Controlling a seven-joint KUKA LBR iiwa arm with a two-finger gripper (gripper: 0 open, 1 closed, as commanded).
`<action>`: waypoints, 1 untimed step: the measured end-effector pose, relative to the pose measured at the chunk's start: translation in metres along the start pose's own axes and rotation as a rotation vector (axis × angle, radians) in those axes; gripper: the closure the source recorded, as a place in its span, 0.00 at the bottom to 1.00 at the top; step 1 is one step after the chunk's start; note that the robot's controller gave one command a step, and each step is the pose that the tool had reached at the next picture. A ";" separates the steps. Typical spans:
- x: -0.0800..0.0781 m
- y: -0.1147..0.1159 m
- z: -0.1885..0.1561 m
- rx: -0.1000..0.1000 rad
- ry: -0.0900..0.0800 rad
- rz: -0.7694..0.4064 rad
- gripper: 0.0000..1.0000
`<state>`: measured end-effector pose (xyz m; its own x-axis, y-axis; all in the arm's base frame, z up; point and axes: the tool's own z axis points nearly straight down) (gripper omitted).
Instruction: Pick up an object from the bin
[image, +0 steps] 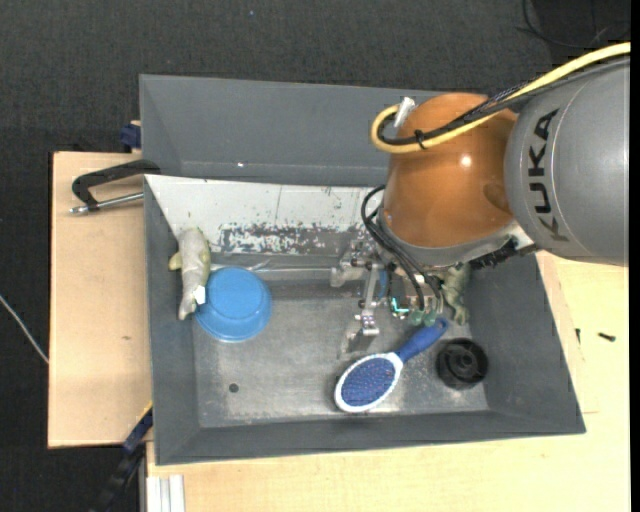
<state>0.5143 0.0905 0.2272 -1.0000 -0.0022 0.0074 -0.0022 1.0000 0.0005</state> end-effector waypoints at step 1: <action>0.009 -0.078 0.126 0.003 -0.015 -0.306 0.00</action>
Offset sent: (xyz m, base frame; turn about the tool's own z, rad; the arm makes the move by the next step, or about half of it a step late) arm -0.0155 -0.0922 -0.1572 -0.3405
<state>0.5049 0.0127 0.1009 -0.9528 -0.3034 -0.0072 -0.3034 0.9529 -0.0024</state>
